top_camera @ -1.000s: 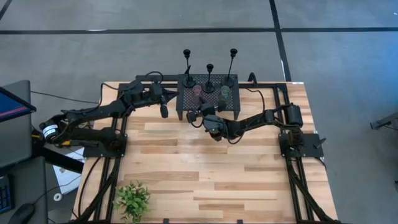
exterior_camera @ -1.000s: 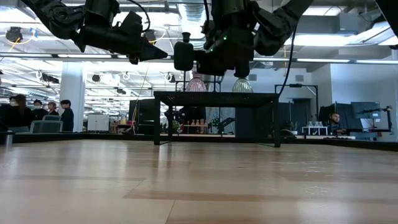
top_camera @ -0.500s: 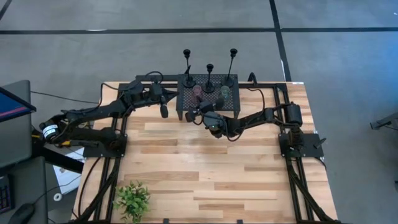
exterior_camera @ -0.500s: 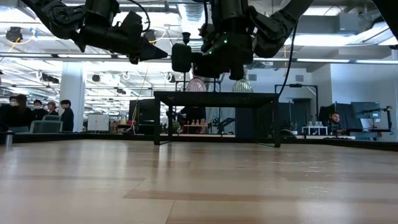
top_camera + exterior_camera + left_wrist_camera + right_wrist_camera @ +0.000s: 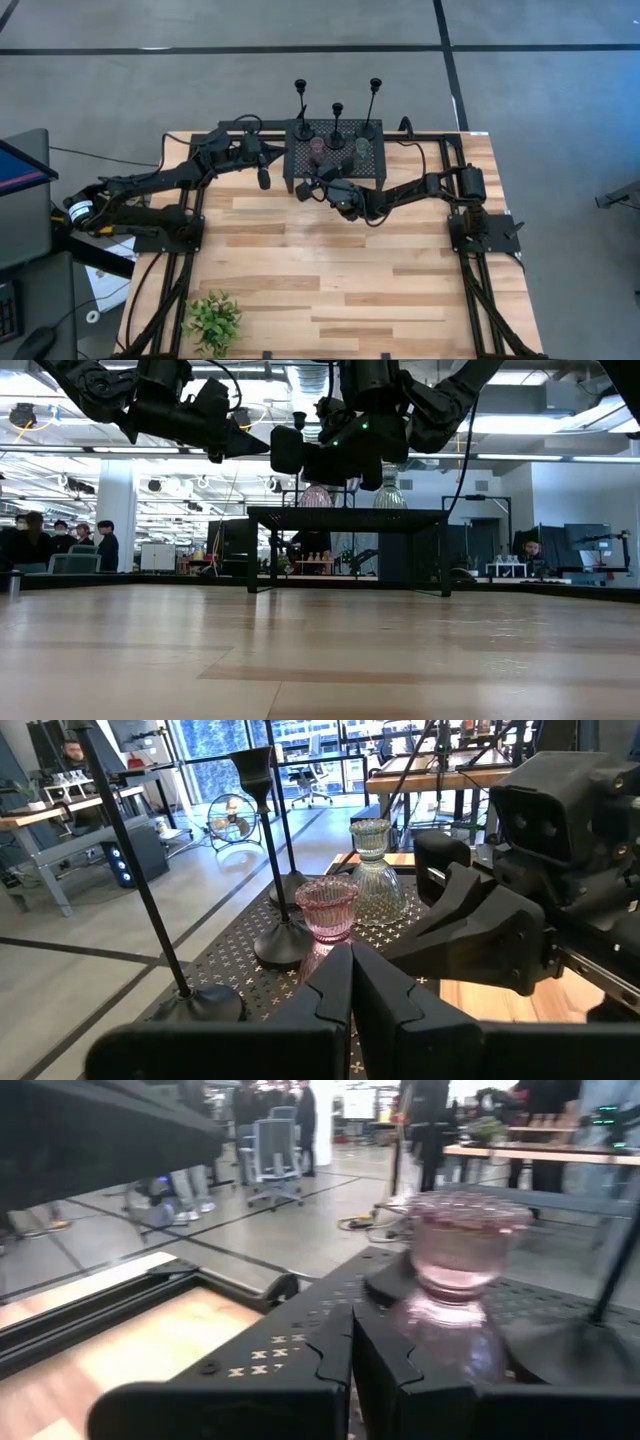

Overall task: Pick & Place candle stick holders
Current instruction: Adjust the purple candle holder on the shelf

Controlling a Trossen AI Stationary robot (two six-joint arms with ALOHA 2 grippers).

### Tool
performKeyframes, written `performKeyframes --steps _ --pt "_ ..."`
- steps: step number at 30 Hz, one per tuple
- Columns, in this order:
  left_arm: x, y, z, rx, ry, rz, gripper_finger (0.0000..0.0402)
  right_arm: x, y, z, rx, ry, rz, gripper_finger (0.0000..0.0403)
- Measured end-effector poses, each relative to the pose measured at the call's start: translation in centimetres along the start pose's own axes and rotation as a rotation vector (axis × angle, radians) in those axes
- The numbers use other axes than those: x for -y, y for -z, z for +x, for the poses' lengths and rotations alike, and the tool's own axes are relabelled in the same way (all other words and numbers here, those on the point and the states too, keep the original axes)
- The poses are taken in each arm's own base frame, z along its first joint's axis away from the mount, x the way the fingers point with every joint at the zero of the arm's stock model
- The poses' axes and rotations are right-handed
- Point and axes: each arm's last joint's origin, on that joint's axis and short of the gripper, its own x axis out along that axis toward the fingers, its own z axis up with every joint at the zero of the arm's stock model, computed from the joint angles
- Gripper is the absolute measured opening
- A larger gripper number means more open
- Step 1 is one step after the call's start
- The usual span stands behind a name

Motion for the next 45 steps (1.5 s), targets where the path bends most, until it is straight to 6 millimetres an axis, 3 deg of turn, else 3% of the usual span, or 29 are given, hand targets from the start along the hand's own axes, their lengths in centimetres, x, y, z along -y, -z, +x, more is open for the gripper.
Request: performKeyframes --steps 10,20,29,39,45 --pt "0.1 0.0 0.0 0.002 0.024 -0.001 0.0005 0.4 0.0 0.1 0.012 0.099 0.0 0.0" --pt "0.1 0.0 0.0 0.002 0.025 -0.001 0.0005 1.7 -0.2 1.6 0.011 0.145 -0.025 0.0" --pt "0.1 0.0 0.0 0.002 0.025 -0.001 0.0005 1.9 -0.2 2.0 0.003 0.083 -0.02 0.0" --pt "-0.1 0.0 0.0 -0.001 0.009 0.0 0.0005 0.4 -0.2 0.4 0.001 0.017 -0.029 0.0" --pt "-0.7 0.7 0.2 -0.03 -0.025 0.048 0.0005 -1.1 -2.8 -3.6 -0.027 -0.1 -0.157 0.0"
